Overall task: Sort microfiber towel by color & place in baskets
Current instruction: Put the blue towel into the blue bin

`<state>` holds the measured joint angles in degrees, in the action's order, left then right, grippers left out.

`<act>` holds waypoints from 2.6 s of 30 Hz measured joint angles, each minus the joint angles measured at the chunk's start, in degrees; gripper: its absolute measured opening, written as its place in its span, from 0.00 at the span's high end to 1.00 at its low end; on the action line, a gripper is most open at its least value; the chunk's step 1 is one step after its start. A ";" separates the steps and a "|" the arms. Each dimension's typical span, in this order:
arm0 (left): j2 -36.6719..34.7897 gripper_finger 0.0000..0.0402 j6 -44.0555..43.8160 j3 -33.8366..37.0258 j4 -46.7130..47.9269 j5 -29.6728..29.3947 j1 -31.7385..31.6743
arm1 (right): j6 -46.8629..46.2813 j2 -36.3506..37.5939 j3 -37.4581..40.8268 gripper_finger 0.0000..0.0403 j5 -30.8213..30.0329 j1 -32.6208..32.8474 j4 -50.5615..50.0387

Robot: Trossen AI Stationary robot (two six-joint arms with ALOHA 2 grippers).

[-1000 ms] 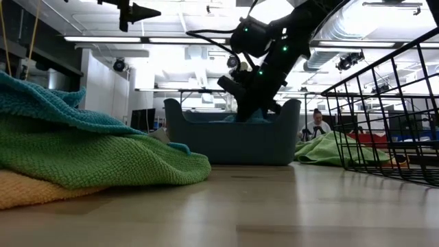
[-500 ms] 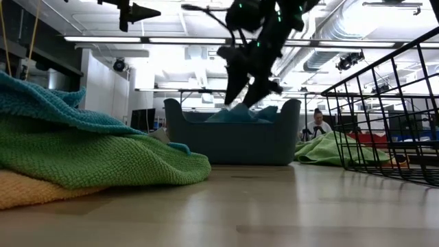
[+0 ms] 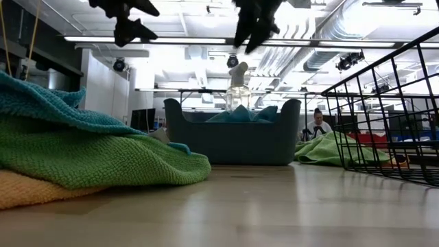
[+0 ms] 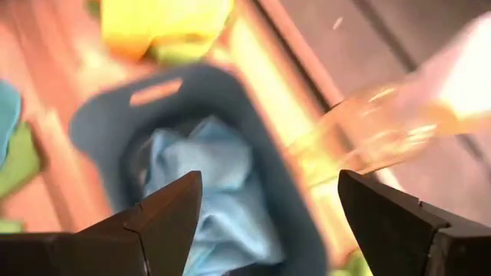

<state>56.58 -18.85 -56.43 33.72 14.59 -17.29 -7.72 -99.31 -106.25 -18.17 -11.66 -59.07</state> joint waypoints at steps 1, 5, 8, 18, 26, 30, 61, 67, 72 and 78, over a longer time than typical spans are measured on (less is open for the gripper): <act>1.01 0.39 0.32 -0.47 1.30 -0.03 2.60 | 0.50 0.96 -0.83 0.25 -0.98 -0.25 0.09; 5.90 0.39 3.80 -2.52 8.85 0.06 14.18 | 1.63 4.99 -1.66 0.25 -3.20 -1.60 0.01; 10.17 0.40 10.07 -2.94 14.45 0.03 23.28 | 1.76 8.10 -1.69 0.25 -3.34 -3.07 -0.73; 20.87 0.44 17.63 -3.03 12.73 0.77 38.49 | 1.63 10.58 -1.73 0.25 -2.93 -7.21 -7.26; 26.79 0.44 13.21 -3.10 8.90 7.46 38.89 | 3.85 9.73 -1.71 0.25 -2.86 -8.14 -11.04; 28.81 0.44 12.27 -3.10 9.94 7.42 38.96 | 4.90 9.73 -1.71 0.25 -2.87 -8.63 -11.02; 28.37 0.99 2.58 -6.27 16.77 17.07 32.36 | 6.53 9.70 -1.66 0.25 -2.91 -9.75 -11.54; 19.88 1.00 6.79 -19.20 17.08 13.75 20.53 | 6.51 9.70 -1.66 0.25 -2.91 -9.75 -11.37; 20.26 1.00 13.98 -33.39 10.04 9.04 11.79 | 5.80 9.99 -1.64 0.25 -4.42 -9.75 -8.31; 23.35 1.00 19.66 -42.52 -10.91 13.66 6.01 | 4.91 12.89 -1.62 0.25 -10.21 -9.73 -2.71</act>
<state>79.93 0.80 -98.96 22.81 28.24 -11.27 -2.81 -86.42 -107.87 -28.38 -21.39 -61.79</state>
